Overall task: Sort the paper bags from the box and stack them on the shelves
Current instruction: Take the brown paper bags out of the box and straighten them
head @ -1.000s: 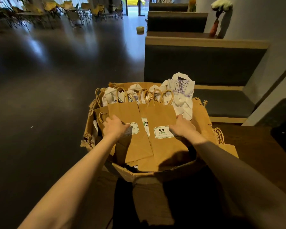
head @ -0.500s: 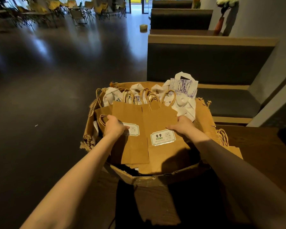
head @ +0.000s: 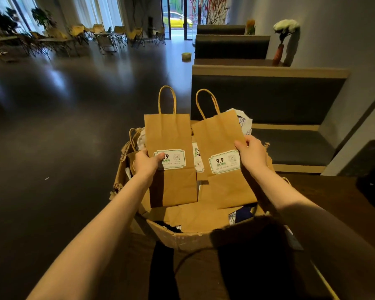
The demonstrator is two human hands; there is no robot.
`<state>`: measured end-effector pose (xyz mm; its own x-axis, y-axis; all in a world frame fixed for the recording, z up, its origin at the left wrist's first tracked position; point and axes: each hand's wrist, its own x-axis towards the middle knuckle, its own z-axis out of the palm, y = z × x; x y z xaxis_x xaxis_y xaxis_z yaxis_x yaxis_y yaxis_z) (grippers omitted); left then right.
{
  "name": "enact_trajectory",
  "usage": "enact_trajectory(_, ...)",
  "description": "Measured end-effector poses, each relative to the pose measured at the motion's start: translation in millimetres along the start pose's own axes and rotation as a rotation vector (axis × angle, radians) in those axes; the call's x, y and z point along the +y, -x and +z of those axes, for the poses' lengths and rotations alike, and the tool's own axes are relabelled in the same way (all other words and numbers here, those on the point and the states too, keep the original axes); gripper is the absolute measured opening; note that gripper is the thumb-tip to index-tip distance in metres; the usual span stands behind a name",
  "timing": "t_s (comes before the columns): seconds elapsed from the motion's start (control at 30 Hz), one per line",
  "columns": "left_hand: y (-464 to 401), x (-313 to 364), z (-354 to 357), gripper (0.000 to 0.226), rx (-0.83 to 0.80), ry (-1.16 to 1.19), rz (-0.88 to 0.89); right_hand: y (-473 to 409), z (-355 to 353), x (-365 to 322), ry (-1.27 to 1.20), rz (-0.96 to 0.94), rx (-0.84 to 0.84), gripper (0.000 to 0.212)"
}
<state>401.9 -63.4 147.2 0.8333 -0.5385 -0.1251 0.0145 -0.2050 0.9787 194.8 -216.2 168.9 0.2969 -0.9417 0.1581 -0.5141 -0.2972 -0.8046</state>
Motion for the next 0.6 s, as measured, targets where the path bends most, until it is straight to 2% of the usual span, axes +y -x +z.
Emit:
enact_trajectory(0.27,17.3,19.9,0.6,0.025,-0.066,0.065,0.100,10.3,-28.9,-12.8,-0.112,-0.118,0.081,0.022)
enact_trajectory(0.37,21.7,23.4,-1.4,0.027,-0.092,0.061,0.143,13.2,-33.9,-14.4,-0.118,-0.100,0.165,0.024)
enact_trajectory(0.5,25.6,23.4,-4.6,0.038,0.041,0.010,0.221,16.8,-41.2,-23.7,-0.208,-0.075,0.306,0.026)
enact_trajectory(0.6,26.3,26.5,-6.2,0.042,0.077,-0.007,0.267,17.7,-48.0,-34.0,-0.236,-0.108,0.296,0.026)
